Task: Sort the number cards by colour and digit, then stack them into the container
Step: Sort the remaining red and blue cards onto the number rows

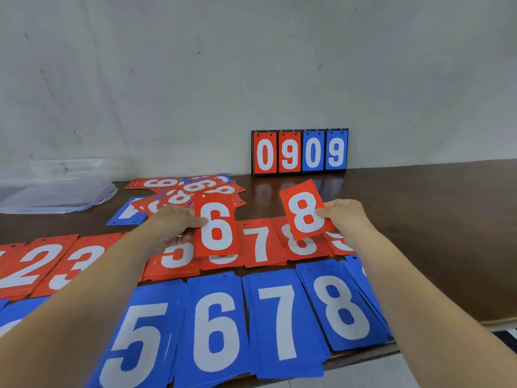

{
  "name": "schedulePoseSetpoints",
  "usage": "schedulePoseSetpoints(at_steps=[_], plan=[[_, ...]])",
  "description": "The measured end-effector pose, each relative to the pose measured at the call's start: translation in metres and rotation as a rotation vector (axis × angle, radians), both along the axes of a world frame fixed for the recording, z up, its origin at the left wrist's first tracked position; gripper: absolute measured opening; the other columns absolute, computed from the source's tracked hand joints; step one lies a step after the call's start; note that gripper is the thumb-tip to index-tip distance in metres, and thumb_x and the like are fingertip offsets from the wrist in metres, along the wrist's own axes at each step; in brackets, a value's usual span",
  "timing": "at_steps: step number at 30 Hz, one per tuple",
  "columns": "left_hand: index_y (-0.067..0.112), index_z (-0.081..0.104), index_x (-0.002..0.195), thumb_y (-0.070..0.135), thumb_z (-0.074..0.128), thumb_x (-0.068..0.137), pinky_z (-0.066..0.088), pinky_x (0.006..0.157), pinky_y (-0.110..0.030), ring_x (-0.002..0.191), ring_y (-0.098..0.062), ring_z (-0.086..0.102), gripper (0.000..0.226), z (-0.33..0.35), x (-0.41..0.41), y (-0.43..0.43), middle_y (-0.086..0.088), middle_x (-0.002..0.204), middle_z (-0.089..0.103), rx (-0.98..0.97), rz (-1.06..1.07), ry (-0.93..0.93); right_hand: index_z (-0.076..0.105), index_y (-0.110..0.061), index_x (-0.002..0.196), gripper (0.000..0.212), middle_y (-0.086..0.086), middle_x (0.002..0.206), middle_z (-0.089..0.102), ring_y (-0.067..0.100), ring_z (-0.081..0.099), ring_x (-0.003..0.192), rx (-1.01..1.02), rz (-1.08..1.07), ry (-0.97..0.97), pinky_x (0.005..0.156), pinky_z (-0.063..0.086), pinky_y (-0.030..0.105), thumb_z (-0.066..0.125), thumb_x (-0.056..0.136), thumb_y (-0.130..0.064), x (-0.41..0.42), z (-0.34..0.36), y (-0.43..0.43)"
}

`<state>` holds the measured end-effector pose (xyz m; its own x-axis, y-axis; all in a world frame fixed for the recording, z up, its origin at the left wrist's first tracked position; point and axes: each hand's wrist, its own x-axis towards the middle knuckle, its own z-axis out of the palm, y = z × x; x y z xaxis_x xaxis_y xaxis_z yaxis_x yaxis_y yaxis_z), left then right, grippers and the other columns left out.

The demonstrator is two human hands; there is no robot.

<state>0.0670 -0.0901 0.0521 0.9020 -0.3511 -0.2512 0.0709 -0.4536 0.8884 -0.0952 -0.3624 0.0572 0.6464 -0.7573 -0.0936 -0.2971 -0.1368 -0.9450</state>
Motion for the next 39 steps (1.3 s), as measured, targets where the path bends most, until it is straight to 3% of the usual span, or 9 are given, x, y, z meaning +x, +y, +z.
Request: schedulePoseSetpoints(at_steps=[2, 4, 8, 12, 15, 21, 30, 34, 39], plan=[[0.007, 0.057, 0.081, 0.02, 0.068, 0.089, 0.047, 0.05, -0.019, 0.07, -0.019, 0.059, 0.02, -0.002, -0.001, -0.005, -0.014, 0.083, 0.067, 0.041, -0.001, 0.0, 0.065, -0.013, 0.091, 0.007, 0.005, 0.097, 0.065, 0.021, 0.062, 0.092, -0.025, 0.036, 0.034, 0.067, 0.05, 0.028, 0.07, 0.087, -0.015, 0.003, -0.005, -0.005], [0.009, 0.051, 0.072, 0.018, 0.068, 0.09, 0.044, 0.048, -0.019, 0.058, -0.014, 0.052, 0.026, -0.004, -0.002, -0.008, -0.008, 0.069, 0.059, 0.079, 0.006, -0.018, 0.068, -0.008, 0.098, 0.016, 0.008, 0.103, 0.068, 0.025, 0.065, 0.097, -0.045, 0.066, 0.064, 0.078, 0.054, 0.034, 0.073, 0.084, -0.013, 0.009, -0.012, -0.01], [0.009, 0.049, 0.07, 0.021, 0.07, 0.088, 0.042, 0.057, -0.024, 0.054, -0.014, 0.045, 0.03, -0.014, -0.006, -0.011, -0.006, 0.062, 0.051, 0.252, -0.011, -0.153, 0.072, -0.004, 0.095, 0.019, 0.013, 0.1, 0.071, 0.027, 0.066, 0.097, -0.232, 0.121, 0.176, 0.088, 0.055, 0.042, 0.077, 0.079, -0.013, 0.019, -0.028, -0.014], [0.002, 0.062, 0.071, 0.027, 0.075, 0.083, 0.043, 0.059, -0.025, 0.061, -0.016, 0.05, 0.03, -0.023, -0.012, -0.017, -0.009, 0.066, 0.056, 0.45, -0.011, -0.357, 0.068, -0.01, 0.08, 0.011, 0.01, 0.078, 0.066, 0.024, 0.065, 0.076, -0.553, 0.122, 0.348, 0.061, 0.049, 0.031, 0.074, 0.08, -0.02, 0.021, -0.037, -0.012], [-0.002, 0.07, 0.081, 0.031, 0.078, 0.079, 0.046, 0.062, -0.027, 0.064, -0.018, 0.053, 0.034, -0.028, -0.014, -0.02, -0.01, 0.069, 0.057, 0.543, -0.01, -0.44, 0.047, -0.018, 0.061, 0.034, -0.001, 0.057, 0.048, 0.016, 0.048, 0.051, -0.658, 0.098, 0.426, 0.044, 0.035, 0.025, 0.074, 0.079, -0.026, 0.025, -0.045, -0.012], [0.007, 0.062, 0.072, 0.042, 0.074, 0.08, 0.047, 0.062, -0.025, 0.067, -0.017, 0.058, 0.037, -0.029, -0.017, -0.024, -0.007, 0.068, 0.059, 0.724, 0.011, -0.492, 0.054, -0.021, 0.098, 0.028, -0.002, 0.09, 0.061, 0.017, 0.057, 0.08, -0.796, 0.137, 0.53, 0.052, 0.035, 0.025, 0.071, 0.083, -0.038, 0.022, -0.041, -0.011], [0.016, 0.059, 0.125, 0.046, 0.073, 0.081, 0.055, 0.085, -0.031, 0.101, -0.019, 0.062, 0.054, -0.032, -0.021, -0.019, -0.003, 0.114, 0.065, 0.682, 0.07, -0.566, 0.059, -0.023, 0.099, 0.02, -0.008, 0.08, 0.055, 0.01, 0.053, 0.072, -0.811, 0.143, 0.44, 0.048, 0.035, 0.021, 0.069, 0.086, -0.034, 0.025, -0.043, -0.008], [0.02, 0.053, 0.133, 0.046, 0.071, 0.082, 0.057, 0.085, -0.036, 0.103, -0.018, 0.063, 0.059, -0.027, -0.018, -0.011, 0.001, 0.125, 0.063, 0.624, 0.073, -0.585, 0.057, -0.024, 0.105, 0.028, -0.007, 0.087, 0.058, 0.011, 0.054, 0.076, -0.805, 0.126, 0.376, 0.051, 0.039, 0.022, 0.07, 0.085, -0.04, 0.036, -0.039, 0.0], [0.019, 0.056, 0.13, 0.043, 0.072, 0.083, 0.057, 0.083, -0.035, 0.095, -0.016, 0.064, 0.055, -0.014, -0.002, 0.008, 0.002, 0.117, 0.065, 0.576, 0.064, -0.6, 0.059, -0.024, 0.111, 0.028, -0.005, 0.097, 0.065, 0.014, 0.063, 0.086, -0.811, 0.134, 0.333, 0.06, 0.043, 0.024, 0.067, 0.088, -0.038, 0.061, -0.028, 0.019]])
